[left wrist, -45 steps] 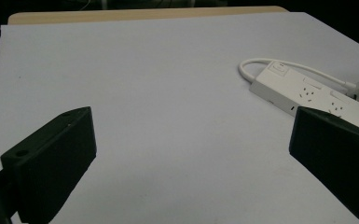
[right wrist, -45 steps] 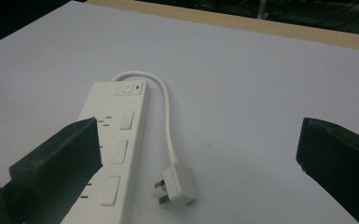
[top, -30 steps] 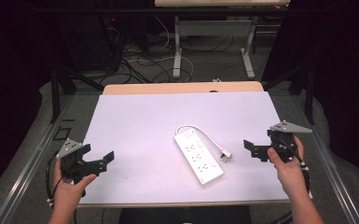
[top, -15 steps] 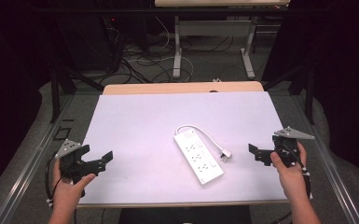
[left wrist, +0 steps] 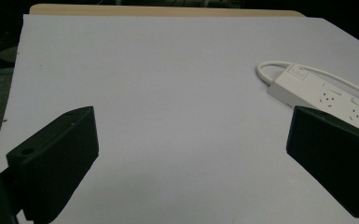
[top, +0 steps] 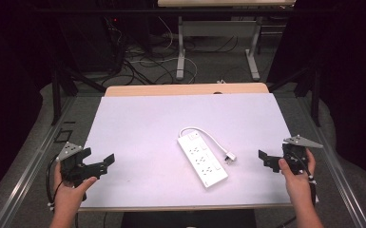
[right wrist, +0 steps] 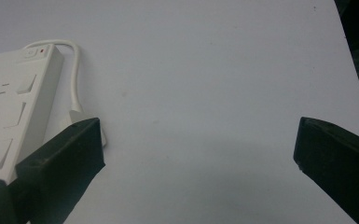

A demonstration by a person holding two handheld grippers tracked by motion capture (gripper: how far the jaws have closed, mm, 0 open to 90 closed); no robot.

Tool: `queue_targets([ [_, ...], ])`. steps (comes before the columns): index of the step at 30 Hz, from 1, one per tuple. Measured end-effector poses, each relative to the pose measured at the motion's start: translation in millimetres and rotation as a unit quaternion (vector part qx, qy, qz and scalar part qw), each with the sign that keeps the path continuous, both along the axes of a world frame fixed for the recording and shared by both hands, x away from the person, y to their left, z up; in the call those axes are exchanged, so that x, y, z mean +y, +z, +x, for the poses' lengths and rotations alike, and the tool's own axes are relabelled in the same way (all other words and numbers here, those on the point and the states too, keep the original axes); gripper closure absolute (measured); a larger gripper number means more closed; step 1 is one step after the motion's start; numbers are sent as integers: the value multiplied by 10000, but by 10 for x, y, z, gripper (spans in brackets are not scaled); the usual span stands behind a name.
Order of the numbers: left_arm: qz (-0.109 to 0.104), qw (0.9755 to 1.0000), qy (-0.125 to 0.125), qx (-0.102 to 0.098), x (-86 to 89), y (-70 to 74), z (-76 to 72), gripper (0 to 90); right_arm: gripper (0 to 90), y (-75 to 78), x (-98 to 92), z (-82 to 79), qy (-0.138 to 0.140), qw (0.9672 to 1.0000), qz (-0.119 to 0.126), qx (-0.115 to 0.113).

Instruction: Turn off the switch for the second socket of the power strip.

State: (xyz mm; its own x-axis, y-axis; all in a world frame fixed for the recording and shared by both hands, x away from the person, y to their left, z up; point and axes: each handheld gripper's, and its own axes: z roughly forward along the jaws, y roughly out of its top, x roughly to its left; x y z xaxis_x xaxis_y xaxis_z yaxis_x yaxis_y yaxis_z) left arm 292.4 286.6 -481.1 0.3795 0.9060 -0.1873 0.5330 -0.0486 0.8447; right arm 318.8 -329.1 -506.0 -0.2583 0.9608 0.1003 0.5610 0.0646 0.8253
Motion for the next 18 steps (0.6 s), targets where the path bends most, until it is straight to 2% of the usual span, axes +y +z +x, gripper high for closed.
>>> queue_targets([
  [5, 2, 10000, 14, 18, 8, -5, -1, 26, 11, -72, -41, 3, -110, 9999, 56, -41],
  [6, 7, 10000, 15, 20, 9, -6, 0, 26, 11, -84, -67, 4, -46, 10000, -2, -37],
  [9, 12, 10000, 15, 17, 9, -12, 4, 27, 11, -142, -79, 15, -143, 9998, -39, -109],
  [10, 6, 10000, 22, 30, 8, -15, 4, 27, 11, -145, -92, 6, -102, 9999, -48, 21],
  [11, 7, 10000, 24, 33, 8, -18, 5, 28, 11, -168, -99, 15, -136, 9999, -89, -28],
  [15, 4, 10000, 37, 48, 13, -24, 6, 28, 11, -217, -115, 15, -154, 9998, -56, 135],
  [18, 12, 10000, 30, 40, 20, -28, 10, 28, 11, -239, -132, 12, -162, 9997, -80, 149],
])
